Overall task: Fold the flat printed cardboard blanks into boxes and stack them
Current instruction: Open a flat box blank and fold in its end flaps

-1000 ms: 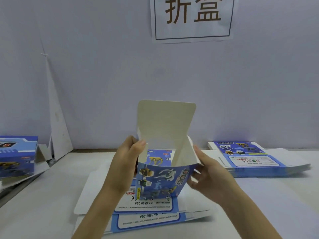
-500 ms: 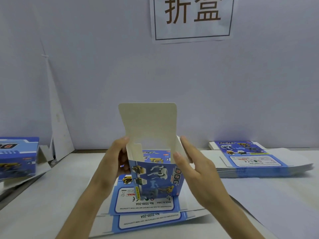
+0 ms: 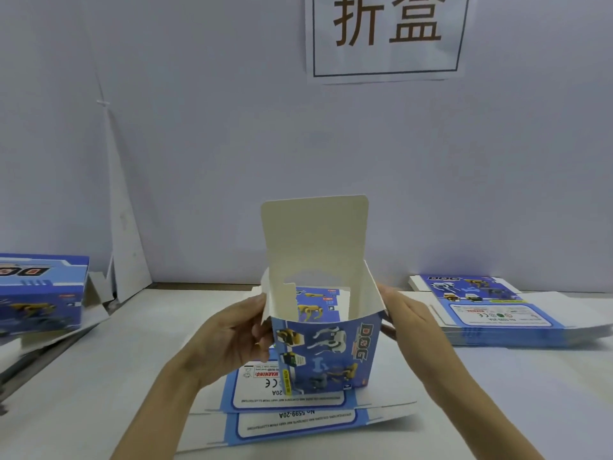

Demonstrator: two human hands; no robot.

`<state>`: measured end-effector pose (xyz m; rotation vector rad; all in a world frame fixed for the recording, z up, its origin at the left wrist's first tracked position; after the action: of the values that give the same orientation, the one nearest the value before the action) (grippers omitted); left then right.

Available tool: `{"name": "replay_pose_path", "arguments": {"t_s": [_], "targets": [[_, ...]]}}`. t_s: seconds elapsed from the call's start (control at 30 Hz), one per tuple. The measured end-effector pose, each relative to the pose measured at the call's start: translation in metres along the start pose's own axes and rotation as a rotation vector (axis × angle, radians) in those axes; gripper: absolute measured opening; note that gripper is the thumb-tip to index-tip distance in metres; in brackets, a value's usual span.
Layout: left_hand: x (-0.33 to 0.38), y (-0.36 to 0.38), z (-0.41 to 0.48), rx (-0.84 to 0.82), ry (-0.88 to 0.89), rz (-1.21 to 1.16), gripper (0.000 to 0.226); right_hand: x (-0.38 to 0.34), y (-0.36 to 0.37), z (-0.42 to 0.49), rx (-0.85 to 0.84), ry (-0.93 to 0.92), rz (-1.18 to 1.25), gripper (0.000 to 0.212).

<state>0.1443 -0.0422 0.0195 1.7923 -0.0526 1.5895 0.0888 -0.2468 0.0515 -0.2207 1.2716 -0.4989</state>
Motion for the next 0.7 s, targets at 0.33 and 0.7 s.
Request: {"name": "replay_pose_path", "arguments": {"t_s": [0.33,0.7], "targets": [[0.013,0.001,-0.005,-0.168,0.194,0.448,0.109,-0.001,-0.02,-0.001,0.154,-0.145,-0.083,0.058],[0.018,0.01,0.008,0.217,0.484,0.096,0.072,0.02,0.013,0.003,-0.232,-0.169,0.0,0.087]]}}
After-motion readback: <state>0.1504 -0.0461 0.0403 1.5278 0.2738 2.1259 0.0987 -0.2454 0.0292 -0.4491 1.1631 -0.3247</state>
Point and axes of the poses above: each hand's wrist, its own z-axis towards the middle knuckle, its own y-axis out of the palm, x = y × z, the point moved 7 cm from there along z, towards the middle knuckle, and after that the axes turned 12 degrees about -z, right-handed, at the moved point
